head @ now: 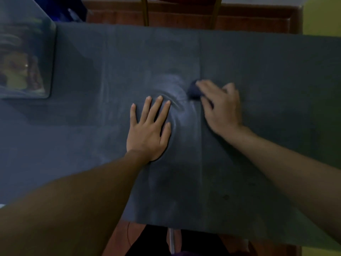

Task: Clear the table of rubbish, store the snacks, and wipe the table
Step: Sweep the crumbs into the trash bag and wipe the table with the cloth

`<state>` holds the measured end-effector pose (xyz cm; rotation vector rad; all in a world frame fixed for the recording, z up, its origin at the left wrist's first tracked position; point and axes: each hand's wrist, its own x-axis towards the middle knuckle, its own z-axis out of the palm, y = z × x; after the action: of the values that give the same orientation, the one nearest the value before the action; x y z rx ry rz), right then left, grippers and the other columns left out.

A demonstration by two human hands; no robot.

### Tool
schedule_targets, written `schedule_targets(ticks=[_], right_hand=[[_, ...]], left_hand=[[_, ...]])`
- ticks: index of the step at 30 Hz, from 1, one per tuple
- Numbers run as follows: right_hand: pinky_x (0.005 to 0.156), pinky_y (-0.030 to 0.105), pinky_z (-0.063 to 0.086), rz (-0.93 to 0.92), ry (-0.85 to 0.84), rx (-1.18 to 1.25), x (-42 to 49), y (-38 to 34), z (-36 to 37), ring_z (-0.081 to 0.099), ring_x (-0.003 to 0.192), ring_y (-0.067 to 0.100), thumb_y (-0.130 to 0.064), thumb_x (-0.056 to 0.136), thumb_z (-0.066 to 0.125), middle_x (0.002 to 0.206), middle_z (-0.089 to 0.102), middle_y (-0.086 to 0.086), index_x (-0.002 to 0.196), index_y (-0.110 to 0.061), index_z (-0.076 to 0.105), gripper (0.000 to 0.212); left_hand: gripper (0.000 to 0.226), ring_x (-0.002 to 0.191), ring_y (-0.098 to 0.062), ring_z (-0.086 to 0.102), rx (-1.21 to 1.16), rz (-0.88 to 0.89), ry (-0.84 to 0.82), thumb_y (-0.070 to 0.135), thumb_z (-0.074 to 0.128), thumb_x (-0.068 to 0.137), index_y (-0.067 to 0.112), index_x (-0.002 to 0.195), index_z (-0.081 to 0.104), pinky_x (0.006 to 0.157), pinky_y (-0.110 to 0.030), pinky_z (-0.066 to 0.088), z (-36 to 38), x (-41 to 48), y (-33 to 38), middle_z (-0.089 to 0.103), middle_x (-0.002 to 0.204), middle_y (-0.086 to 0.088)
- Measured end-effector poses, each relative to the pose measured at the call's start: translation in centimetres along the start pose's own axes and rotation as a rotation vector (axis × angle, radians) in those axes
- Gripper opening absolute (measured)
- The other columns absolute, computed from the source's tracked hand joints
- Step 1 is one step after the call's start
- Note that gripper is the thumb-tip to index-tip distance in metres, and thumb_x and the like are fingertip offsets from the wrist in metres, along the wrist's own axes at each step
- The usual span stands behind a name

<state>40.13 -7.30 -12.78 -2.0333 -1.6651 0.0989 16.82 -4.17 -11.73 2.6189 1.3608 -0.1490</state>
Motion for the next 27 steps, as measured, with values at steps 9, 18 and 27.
schedule_targets(ticks=[9,18,27], right_hand=[[0.089,0.034,0.034,0.269,0.038,-0.098,12.4,4.3,0.9,0.049,0.109,0.037,-0.033,0.097,0.047,0.129,0.058,0.008,0.139,-0.034,0.053,0.043],[0.083,0.038,0.033,-0.34,0.011,-0.063,9.8,2.7,-0.7,0.061,0.081,0.025,-0.04,0.098,0.057,0.12,0.071,0.002,0.137,-0.019,0.06,0.044],[0.087,0.043,0.043,-0.157,-0.12,0.141,8.7,1.4,1.2,0.052,0.101,0.028,-0.033,0.086,0.068,0.121,0.068,-0.001,0.129,-0.021,0.065,0.045]], left_hand=[[0.06,0.153,-0.02,-0.004,0.012,-0.003,-0.023,0.046,0.025,0.103,0.027,0.158,0.011,0.12,-0.057,0.002,-0.3,0.1,-0.2,0.007,0.166,0.003],[0.062,0.153,-0.021,-0.004,0.019,-0.001,-0.042,0.048,0.025,0.102,0.028,0.158,0.008,0.12,-0.057,0.003,-0.4,0.4,-0.2,0.007,0.166,0.003],[0.062,0.153,-0.021,-0.004,0.017,-0.002,-0.043,0.048,0.026,0.102,0.028,0.158,0.009,0.12,-0.057,0.003,-0.5,0.4,-0.2,0.007,0.166,0.003]])
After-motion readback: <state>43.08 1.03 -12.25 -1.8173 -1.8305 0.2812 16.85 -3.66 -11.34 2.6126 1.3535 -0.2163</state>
